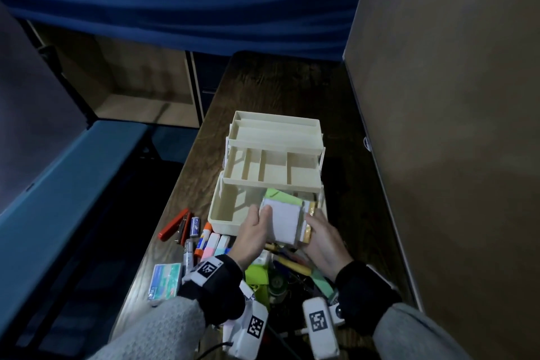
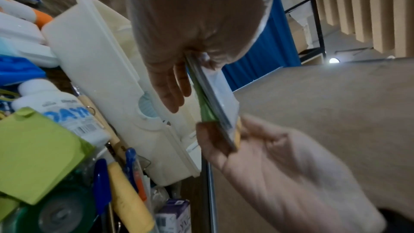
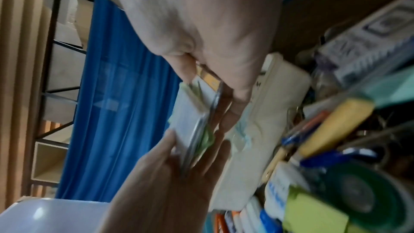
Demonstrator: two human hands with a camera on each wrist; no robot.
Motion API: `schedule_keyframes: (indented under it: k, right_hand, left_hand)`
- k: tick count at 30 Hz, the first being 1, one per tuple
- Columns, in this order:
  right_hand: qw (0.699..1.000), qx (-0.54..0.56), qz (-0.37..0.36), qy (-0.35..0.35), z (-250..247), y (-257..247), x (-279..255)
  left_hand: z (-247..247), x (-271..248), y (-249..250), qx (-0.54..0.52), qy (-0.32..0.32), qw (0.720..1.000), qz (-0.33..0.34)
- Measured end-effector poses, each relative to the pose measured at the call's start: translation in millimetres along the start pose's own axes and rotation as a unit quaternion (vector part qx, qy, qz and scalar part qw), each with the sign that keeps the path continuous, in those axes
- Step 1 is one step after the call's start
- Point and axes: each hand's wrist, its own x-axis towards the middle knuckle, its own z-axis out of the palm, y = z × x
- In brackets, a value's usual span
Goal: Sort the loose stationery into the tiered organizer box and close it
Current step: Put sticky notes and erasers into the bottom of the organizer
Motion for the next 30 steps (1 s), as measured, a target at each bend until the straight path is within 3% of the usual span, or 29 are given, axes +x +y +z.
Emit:
schedule_keyframes:
  k: [3, 5, 7, 9, 12, 15, 26, 30]
  right_hand:
    - [0.998, 0.033, 0.032, -0.038, 13, 4, 0]
    - [0.999, 0.014, 0.023, -0.041, 13, 4, 2]
    - [0.999, -0.007, 0.020, -0.046, 9, 2, 4]
    - [0.998, -0.016, 0.008, -0.055, 4, -1, 4]
    - [0.995, -0.044, 0.003, -0.087, 3, -5, 2]
    - [0.994, -0.062, 0.009, -0.094, 5, -4, 0]
    - [0.989, -0.010, 0.070, -0.132, 10, -7, 6]
    - [0.986, -0.079, 0.058, -0.133, 16, -3, 6]
  left_hand:
    - [6, 2, 2, 0.026, 0.009, 1.000, 0.015]
    - [5, 1, 3, 0.047, -0.022, 0.997, 0.049]
    - [-2, 2, 5, 0.138, -0.074, 0.981, 0.117]
    - [-11, 4, 8, 0.308, -0.102, 0.922, 0.209]
    - [-19, 10, 12, 0.529, -0.113, 0.790, 0.290]
    - [-18, 17, 14, 0.578, -0.110, 0.748, 0.307]
    - [-23, 17, 8, 0.547, -0.139, 0.741, 0.363]
    - [-21, 14, 4, 0.564, -0.118, 0.749, 0.327]
